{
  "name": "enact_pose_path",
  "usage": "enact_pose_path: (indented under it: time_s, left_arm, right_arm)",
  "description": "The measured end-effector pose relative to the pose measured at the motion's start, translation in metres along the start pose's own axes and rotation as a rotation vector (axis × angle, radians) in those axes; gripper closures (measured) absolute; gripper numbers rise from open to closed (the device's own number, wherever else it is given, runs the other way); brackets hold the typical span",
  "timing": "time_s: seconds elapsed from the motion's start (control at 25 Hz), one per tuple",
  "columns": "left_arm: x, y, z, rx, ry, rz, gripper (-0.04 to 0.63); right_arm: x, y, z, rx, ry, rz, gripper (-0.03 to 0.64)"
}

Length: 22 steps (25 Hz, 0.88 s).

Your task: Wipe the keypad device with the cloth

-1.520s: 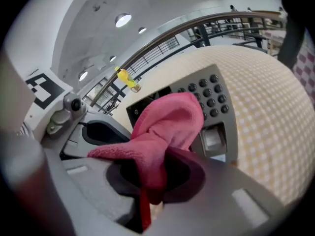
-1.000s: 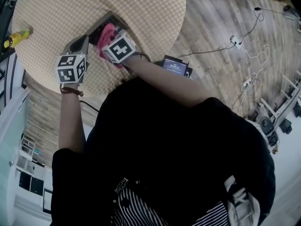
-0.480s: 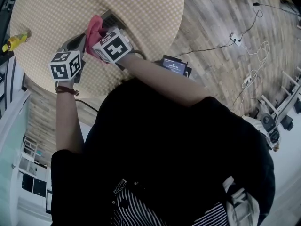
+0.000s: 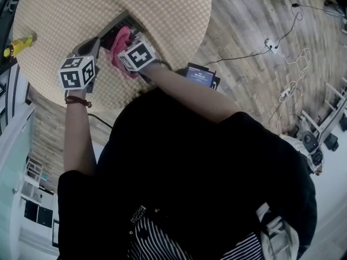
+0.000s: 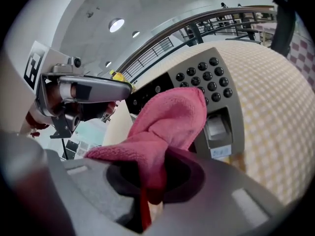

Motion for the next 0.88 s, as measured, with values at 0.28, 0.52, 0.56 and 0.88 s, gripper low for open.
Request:
enact_pose_path:
  time_s: [0.28,0.52,0.56,0.88]
  left_arm:
    - [-0.006,-0.006,-0.022,0.044,0.094,-0.074,0.594]
    - [-0.002,0.030,-0.076,0.121,0.326,-0.121,0.594]
    - [-0.004,0.040,-0.086,0.125,0.362,-0.125,0.593]
    - [-0.028,0.110,-0.151,0.110,0.535,-0.138,0.593]
  right_arm:
    - [0.008,-0.039,-0.030,0.037,0.065,-0.092,0.552]
    - [0.009,-0.075,-0.082,0.033,0.152,-0.226,0.554]
    - [0.007,-0.079,-0.091,0.038,0.168,-0.225,0.554]
    - [-0.019,-0.112,-0.155,0.030,0.267,-0.269,0.554]
Point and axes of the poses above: the fingertips, and each gripper's own axes: z forward along the fingers, y to its right, x out of its top, the point moved 7 cm from there along -z, backward along the fingers, and after that the axes turned 9 degrees about z, right-handed, at the moved point
